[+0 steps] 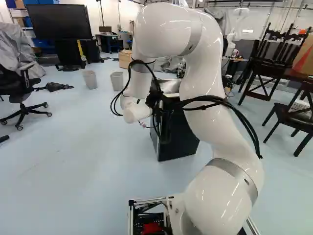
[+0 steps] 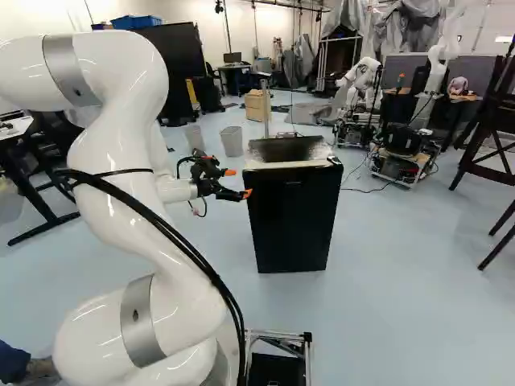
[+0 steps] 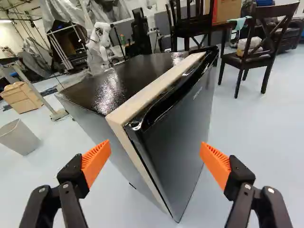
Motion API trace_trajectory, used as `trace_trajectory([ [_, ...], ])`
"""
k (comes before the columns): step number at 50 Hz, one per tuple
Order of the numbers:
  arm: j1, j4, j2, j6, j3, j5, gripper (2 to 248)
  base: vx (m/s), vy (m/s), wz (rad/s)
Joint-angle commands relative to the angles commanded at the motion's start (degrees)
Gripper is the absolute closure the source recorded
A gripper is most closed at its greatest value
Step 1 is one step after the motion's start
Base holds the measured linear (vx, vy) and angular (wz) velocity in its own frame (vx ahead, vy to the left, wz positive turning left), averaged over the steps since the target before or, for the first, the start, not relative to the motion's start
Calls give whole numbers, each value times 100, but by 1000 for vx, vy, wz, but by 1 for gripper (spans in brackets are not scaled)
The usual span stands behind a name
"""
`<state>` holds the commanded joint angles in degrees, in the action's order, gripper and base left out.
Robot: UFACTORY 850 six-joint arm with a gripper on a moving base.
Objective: Grab a drink from the fridge
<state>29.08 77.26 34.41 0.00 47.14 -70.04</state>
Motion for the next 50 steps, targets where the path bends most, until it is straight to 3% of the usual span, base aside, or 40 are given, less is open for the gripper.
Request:
trace_trajectory([
  [50,-35,280,90,0,155,0,3,0,0,0],
])
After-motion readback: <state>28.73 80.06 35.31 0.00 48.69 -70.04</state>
